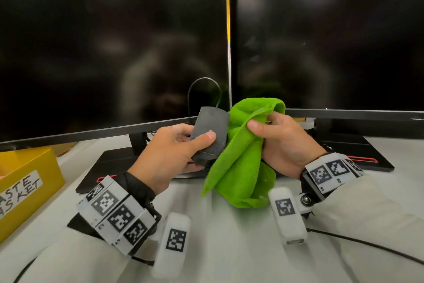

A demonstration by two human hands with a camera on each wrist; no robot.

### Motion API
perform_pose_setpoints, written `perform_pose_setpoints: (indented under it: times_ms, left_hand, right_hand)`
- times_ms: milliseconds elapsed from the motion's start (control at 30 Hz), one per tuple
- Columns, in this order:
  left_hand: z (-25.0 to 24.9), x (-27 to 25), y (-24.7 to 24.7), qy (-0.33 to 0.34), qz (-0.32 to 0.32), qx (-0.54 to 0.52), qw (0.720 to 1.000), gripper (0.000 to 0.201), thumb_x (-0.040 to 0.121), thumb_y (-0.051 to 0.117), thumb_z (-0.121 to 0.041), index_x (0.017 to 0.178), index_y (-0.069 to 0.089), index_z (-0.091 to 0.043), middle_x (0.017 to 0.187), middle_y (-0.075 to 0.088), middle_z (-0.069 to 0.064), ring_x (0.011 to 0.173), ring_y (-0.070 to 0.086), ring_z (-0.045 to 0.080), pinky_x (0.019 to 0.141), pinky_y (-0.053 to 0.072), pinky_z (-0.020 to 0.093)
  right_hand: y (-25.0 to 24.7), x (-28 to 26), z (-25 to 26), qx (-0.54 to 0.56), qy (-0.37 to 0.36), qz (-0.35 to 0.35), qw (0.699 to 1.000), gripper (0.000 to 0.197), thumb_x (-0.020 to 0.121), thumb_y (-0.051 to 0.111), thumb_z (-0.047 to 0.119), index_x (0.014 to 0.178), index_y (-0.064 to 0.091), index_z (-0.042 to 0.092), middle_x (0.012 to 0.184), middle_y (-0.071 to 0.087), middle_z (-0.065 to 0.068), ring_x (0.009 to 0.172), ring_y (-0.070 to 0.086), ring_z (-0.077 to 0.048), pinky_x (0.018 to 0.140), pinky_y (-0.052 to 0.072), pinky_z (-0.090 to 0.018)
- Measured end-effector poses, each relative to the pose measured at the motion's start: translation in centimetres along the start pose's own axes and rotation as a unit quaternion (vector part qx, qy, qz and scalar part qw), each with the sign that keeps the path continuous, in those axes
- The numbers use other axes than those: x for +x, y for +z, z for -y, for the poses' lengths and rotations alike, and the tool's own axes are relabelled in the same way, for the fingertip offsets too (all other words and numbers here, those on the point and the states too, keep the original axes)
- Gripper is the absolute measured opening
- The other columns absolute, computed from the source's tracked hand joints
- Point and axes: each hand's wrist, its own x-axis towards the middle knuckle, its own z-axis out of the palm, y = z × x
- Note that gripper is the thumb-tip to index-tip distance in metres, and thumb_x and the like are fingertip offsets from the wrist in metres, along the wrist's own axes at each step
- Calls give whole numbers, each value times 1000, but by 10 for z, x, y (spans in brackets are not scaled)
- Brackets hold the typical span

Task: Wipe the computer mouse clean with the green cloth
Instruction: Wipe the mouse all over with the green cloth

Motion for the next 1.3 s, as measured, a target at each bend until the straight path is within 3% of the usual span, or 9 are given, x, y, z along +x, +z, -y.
perform_pose_setpoints:
  times_ms: [100, 233, 333, 500, 700, 800, 900, 1100, 1300]
  left_hand:
    - [0, -2, 5, 21, 9, 6, 1000, 32, 85, 82, -23, 109, 72, -5, 92, 78, 14, 66, 72, 16, 62, 65, 33]
    - [1, -6, 9, 60, 46, 86, 993, 35, 79, 86, -23, 105, 72, -5, 99, 72, 28, 76, 76, 36, 75, 67, 52]
    - [3, -6, 10, 71, 62, 124, 988, 26, 85, 84, -19, 104, 73, -5, 105, 72, 28, 87, 76, 45, 75, 67, 53]
    - [5, -4, 2, 68, 58, 135, 987, 21, 85, 83, -19, 104, 75, -11, 105, 73, 25, 73, 75, 32, 73, 67, 50]
    - [4, -2, 0, 77, 41, 154, 984, 26, 79, 90, -24, 102, 78, -18, 102, 76, 19, 89, 74, 50, 77, 63, 63]
    - [6, -1, 2, 88, 36, 182, 979, 23, 76, 93, -22, 93, 78, -23, 85, 76, -4, 70, 75, 28, 65, 66, 47]
    - [7, -1, 4, 95, 36, 201, 974, 23, 75, 94, -19, 92, 78, -22, 79, 74, -4, 62, 71, 13, 53, 59, 29]
    - [7, 3, -3, 103, 26, 242, 965, 30, 71, 96, -37, 98, 81, -35, 87, 75, -4, 78, 77, 25, 84, 63, 56]
    - [4, 2, -5, 124, 4, 242, 962, 33, 70, 97, -33, 100, 82, -34, 90, 77, 0, 87, 76, 23, 91, 59, 53]
  right_hand:
    - [9, -1, -4, -22, 20, 39, 999, 57, 82, 70, 13, 135, 54, 0, 133, 60, -30, 121, 60, -45, 103, 47, -61]
    - [21, 1, -12, -107, -45, -42, 992, 25, 82, 75, 3, 107, 71, 0, 91, 74, -13, 86, 71, -26, 83, 59, -42]
    - [20, 2, -12, -150, -76, -96, 981, 10, 82, 78, 12, 87, 78, 3, 83, 76, -14, 79, 73, -26, 79, 60, -43]
    - [18, -1, -6, -149, -26, -65, 986, 15, 89, 68, 1, 99, 72, -9, 89, 74, -23, 82, 72, -35, 81, 60, -55]
    - [14, -2, -3, -129, 3, -47, 991, 22, 88, 61, -11, 109, 69, -6, 96, 71, -25, 83, 70, -35, 76, 60, -58]
    - [20, -3, -7, -136, -19, -92, 986, 15, 82, 74, -1, 97, 73, -2, 84, 74, -18, 72, 73, -30, 69, 62, -50]
    - [24, -3, -8, -138, -26, -109, 984, 24, 76, 82, 5, 97, 74, -5, 85, 76, -16, 75, 75, -28, 66, 61, -41]
    - [23, -4, -3, -118, 7, -79, 990, 18, 85, 70, -4, 102, 69, -8, 88, 74, -19, 79, 74, -32, 71, 62, -51]
    - [16, -7, 2, -82, 43, -39, 995, 33, 87, 58, -15, 119, 63, -11, 122, 64, -35, 111, 64, -50, 89, 53, -68]
